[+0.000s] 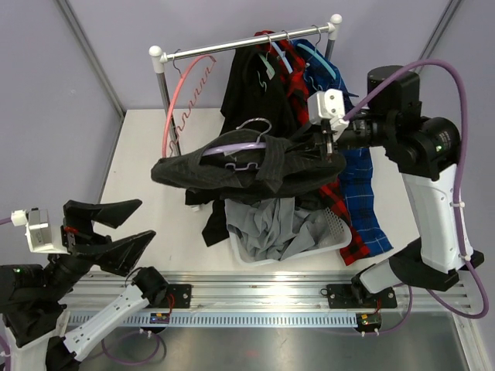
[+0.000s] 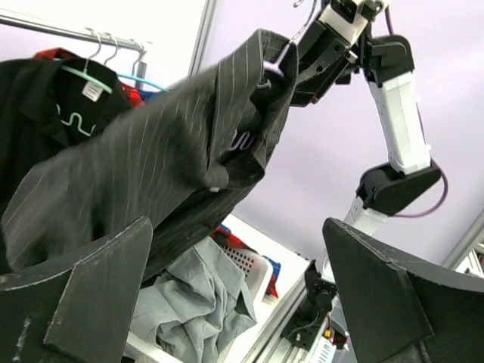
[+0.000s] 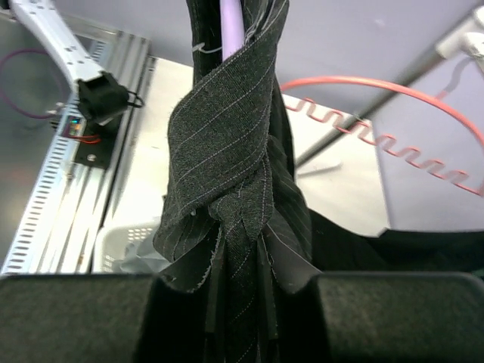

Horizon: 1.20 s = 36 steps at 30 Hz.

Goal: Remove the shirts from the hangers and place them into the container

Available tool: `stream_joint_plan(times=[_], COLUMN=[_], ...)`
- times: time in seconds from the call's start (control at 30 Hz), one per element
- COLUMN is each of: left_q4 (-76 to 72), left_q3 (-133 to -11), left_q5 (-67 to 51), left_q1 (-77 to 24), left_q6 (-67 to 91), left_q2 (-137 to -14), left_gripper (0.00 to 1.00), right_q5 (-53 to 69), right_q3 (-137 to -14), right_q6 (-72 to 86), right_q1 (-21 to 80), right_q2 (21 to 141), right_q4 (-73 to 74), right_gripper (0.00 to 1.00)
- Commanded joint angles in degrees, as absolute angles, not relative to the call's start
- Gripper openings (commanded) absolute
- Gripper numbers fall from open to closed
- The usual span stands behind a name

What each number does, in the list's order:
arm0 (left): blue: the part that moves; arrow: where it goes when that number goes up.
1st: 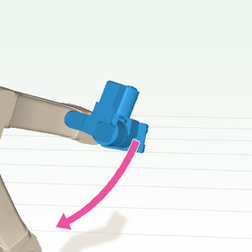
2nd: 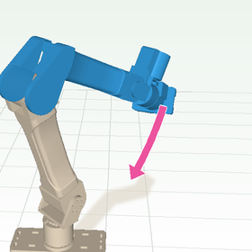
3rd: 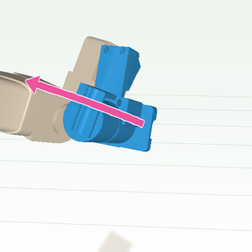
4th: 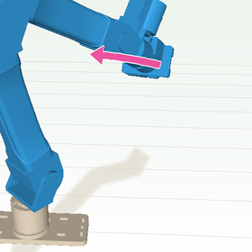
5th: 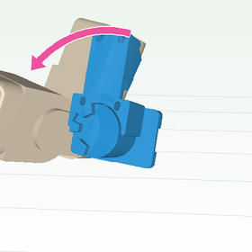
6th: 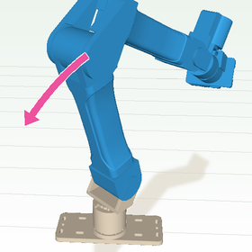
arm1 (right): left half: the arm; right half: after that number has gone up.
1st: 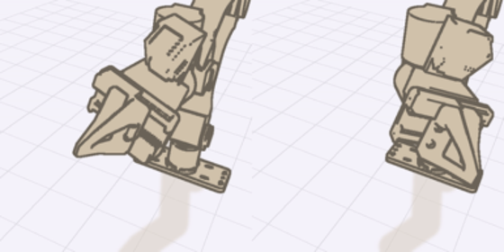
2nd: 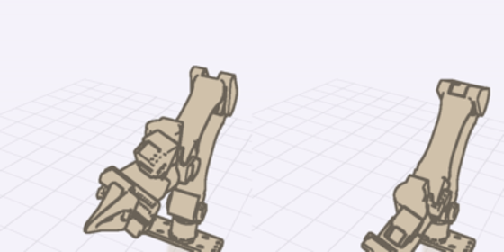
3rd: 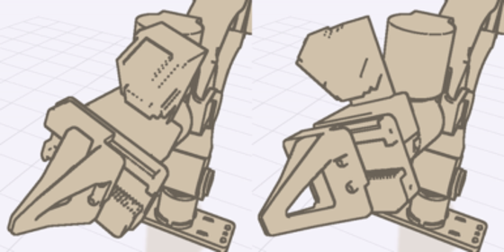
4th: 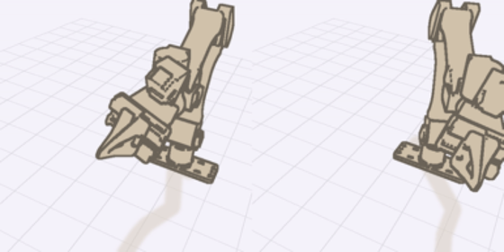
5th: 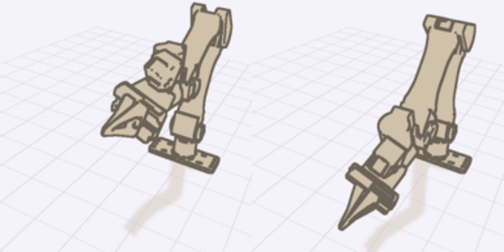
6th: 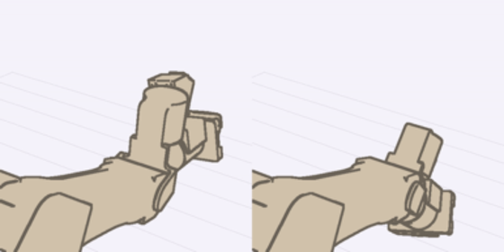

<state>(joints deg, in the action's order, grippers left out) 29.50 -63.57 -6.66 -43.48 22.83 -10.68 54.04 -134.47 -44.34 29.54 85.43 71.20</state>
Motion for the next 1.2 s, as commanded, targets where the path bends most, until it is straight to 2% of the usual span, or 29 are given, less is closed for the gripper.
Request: stream_joint_plan(times=[0.0, 0.13, 0.33, 0.57, 0.63, 0.87, 0.9, 0.97, 1.17], left_q4=[29.7, 34.5, 44.2, 50.4, 51.2, 49.0, 48.5, 47.8, 46.5], left_q3=[-65.0, -68.3, -77.2, -73.7, -72.5, -65.9, -64.4, -62.9, -60.2], left_q5=[-9.4, -8.2, -6.8, -15.8, -16.1, -4.4, -3.3, -0.5, -5.5], left_q1=[-43.5, -43.5, -43.5, -43.5, -43.5, -43.5, -43.5, -43.5, -43.5], left_q6=[21.2, 15.4, 0.4, -6.1, -6.2, -8.2, -8.7, -9.8, -9.3], left_q2=[-14.7, -18.5, -25.7, -30.8, -31.4, -27.3, -25.9, -24.9, -24.8], left_gripper=[0.99, 0.99, 0.99, 0.99, 0.97, 0.91, 0.86, 0.84, 0.73], right_q5=[53.7, 52.1, 44.6, 42.0, 42.0, 44.0, 44.9, 45.5, 46.5], right_q3=[-131.7, -129.9, -133.8, -138.9, -139.7, -139.4, -139.6, -139.3, -139.0], right_q6=[-41.4, -42.7, -51.7, -55.5, -56.0, -57.2, -57.3, -57.2, -57.0], right_q1=[34.9, 39.7, 49.7, 51.3, 51.2, 51.2, 51.3, 51.3, 51.3], right_q2=[86.5, 89.6, 97.0, 102.5, 102.7, 101.9, 101.7, 101.4, 101.1], right_q4=[65.8, 66.5, 73.8, 75.4, 74.9, 74.9, 75.1, 75.1, 75.1], right_gripper=[0.00, 0.00, 0.00, 0.00, 0.00, 0.00, 0.00, 0.00, 0.00])
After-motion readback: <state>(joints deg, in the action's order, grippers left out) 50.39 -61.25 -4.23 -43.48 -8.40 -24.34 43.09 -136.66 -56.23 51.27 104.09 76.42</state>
